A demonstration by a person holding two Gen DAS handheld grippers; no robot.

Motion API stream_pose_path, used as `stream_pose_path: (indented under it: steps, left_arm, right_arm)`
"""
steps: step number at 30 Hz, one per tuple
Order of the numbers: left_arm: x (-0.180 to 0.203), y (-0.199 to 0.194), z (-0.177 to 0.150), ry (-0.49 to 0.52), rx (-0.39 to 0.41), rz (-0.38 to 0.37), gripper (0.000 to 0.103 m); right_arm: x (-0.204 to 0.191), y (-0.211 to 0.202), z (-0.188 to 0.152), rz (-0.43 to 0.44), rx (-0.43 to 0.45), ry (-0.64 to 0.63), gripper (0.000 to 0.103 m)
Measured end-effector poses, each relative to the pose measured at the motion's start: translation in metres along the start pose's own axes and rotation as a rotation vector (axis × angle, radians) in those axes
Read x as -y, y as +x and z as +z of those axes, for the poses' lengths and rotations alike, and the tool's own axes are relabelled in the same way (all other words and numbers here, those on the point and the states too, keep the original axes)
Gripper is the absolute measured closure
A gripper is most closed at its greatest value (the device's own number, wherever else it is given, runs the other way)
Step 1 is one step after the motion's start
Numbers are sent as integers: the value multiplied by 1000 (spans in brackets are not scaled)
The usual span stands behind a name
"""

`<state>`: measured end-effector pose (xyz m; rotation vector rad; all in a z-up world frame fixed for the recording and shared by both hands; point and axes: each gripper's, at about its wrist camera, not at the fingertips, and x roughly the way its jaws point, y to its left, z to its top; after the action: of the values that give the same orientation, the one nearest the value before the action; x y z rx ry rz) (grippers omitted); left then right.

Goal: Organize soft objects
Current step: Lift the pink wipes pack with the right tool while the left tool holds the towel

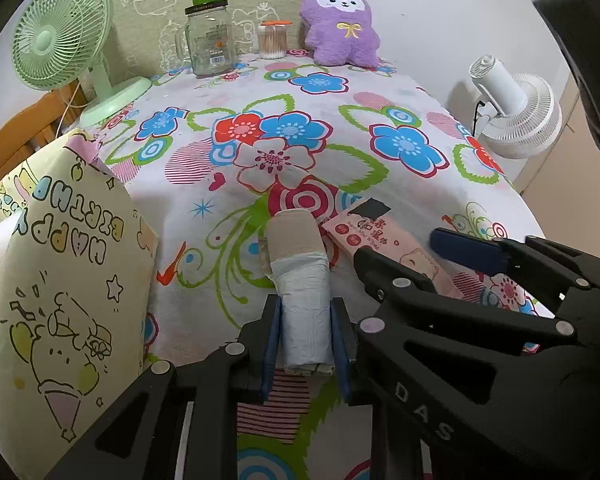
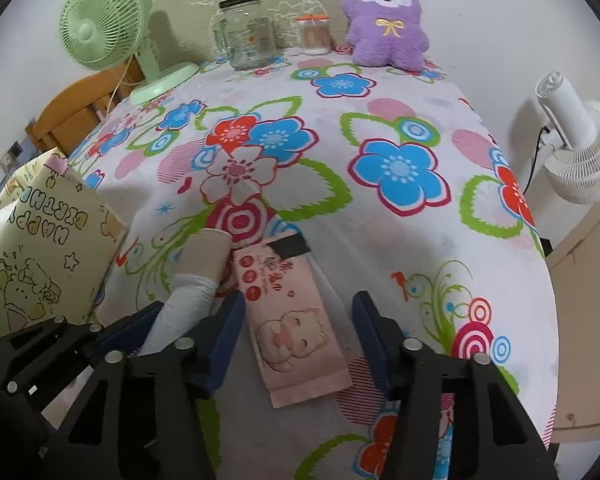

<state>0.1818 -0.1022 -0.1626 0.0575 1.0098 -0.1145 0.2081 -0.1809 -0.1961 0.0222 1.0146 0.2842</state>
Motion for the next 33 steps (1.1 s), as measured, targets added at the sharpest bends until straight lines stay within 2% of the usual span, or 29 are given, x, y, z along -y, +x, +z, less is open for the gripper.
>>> stream_pose_path:
  steps: [2, 7, 19, 33]
  left_arm:
    - [0, 0, 0, 2, 0, -3, 80]
    - [0, -2, -2, 5, 5, -7, 80]
    - [6, -11, -11, 22, 6, -35, 80]
    - [14, -47, -17, 43, 74, -43, 80]
  right_arm:
    - [-2, 0, 0, 10, -1, -6, 57]
    - [-3, -2, -1, -1, 1, -2, 62]
    - [1, -17, -17, -21, 12, 49, 62]
    - [-1, -58, -29, -41, 82, 101, 62]
